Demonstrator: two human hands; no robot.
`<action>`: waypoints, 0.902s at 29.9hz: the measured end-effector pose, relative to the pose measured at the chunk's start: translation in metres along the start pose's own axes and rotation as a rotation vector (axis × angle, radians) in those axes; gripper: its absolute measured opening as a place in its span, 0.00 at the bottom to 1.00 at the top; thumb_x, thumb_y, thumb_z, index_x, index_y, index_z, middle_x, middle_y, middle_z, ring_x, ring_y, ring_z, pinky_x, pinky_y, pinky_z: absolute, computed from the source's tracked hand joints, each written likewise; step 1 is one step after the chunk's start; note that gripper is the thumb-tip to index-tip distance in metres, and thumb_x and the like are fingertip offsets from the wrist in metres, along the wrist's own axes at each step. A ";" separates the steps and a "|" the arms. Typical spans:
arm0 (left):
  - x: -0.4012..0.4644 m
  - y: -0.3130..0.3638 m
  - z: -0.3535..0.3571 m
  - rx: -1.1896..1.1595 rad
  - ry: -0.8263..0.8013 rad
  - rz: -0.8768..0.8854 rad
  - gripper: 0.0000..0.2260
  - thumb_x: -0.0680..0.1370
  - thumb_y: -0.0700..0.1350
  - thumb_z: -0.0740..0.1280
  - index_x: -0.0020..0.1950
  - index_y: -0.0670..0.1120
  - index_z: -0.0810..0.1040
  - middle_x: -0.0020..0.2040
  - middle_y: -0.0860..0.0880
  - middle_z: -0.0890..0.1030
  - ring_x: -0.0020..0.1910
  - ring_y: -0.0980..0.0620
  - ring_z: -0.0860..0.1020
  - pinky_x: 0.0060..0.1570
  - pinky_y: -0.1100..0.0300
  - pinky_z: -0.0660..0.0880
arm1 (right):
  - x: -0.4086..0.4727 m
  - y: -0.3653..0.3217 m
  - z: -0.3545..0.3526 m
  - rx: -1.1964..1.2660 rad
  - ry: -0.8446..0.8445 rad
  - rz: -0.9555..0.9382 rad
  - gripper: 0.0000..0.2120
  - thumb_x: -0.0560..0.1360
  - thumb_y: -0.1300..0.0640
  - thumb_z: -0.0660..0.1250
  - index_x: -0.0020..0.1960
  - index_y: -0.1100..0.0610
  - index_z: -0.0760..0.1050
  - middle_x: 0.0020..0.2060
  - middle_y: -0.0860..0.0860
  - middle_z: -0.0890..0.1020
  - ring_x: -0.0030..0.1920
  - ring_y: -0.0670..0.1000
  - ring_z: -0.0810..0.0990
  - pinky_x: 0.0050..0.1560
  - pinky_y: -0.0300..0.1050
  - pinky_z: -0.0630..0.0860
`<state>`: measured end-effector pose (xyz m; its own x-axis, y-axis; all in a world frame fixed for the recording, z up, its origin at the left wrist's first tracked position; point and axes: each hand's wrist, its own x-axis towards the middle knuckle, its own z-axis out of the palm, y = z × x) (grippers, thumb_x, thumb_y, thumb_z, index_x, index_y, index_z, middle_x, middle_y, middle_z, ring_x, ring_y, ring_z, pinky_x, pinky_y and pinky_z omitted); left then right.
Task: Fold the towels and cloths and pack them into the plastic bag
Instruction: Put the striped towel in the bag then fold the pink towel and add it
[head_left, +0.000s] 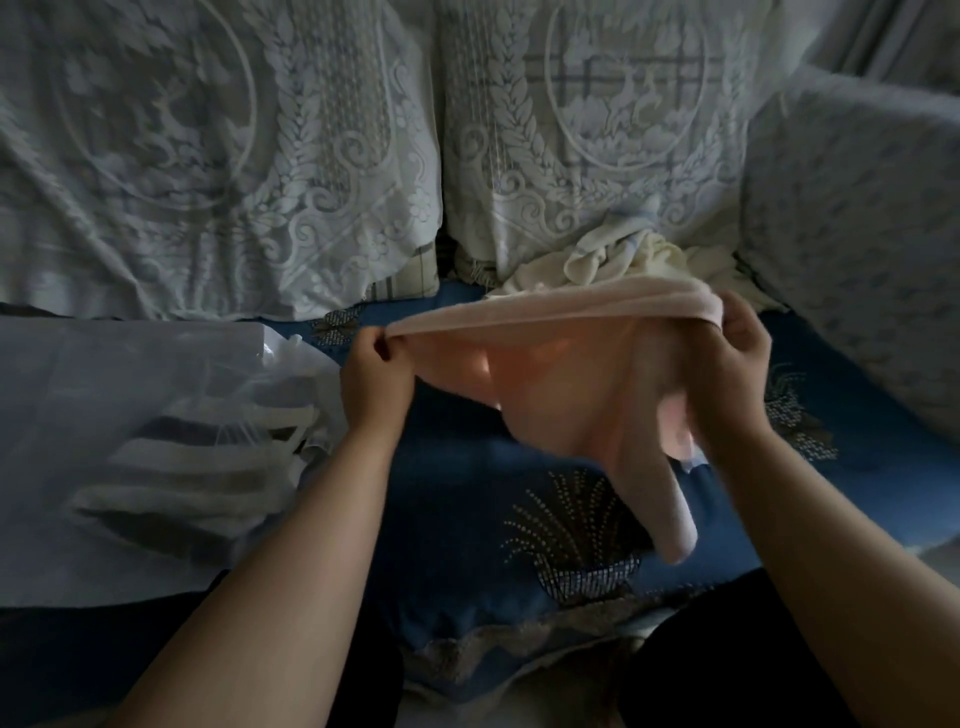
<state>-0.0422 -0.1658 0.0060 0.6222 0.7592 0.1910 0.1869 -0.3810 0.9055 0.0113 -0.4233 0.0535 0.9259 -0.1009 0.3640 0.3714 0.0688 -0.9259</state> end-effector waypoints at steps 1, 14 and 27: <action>0.000 0.003 -0.001 -0.028 -0.016 -0.015 0.07 0.81 0.46 0.57 0.48 0.46 0.72 0.38 0.52 0.74 0.42 0.49 0.73 0.34 0.60 0.65 | 0.002 0.000 -0.003 -0.035 -0.002 0.029 0.13 0.74 0.65 0.59 0.39 0.50 0.77 0.29 0.39 0.79 0.32 0.37 0.75 0.32 0.33 0.72; -0.023 0.006 0.009 -0.186 -0.525 -0.151 0.15 0.77 0.44 0.64 0.63 0.51 0.75 0.61 0.50 0.79 0.59 0.52 0.77 0.63 0.52 0.72 | -0.039 0.080 0.040 -1.242 -0.832 0.092 0.23 0.76 0.44 0.55 0.69 0.49 0.66 0.62 0.55 0.75 0.63 0.61 0.74 0.60 0.53 0.70; -0.072 -0.052 0.050 0.085 -0.464 -0.588 0.17 0.75 0.45 0.65 0.62 0.39 0.72 0.51 0.42 0.80 0.42 0.44 0.80 0.35 0.56 0.77 | -0.084 0.078 0.015 -1.456 -0.894 0.149 0.43 0.78 0.43 0.57 0.72 0.49 0.23 0.69 0.62 0.69 0.57 0.60 0.78 0.41 0.51 0.75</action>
<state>-0.0586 -0.2273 -0.0738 0.6547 0.5570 -0.5110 0.6333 -0.0351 0.7731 -0.0364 -0.3946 -0.0472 0.8797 0.4001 -0.2570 0.3899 -0.9163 -0.0918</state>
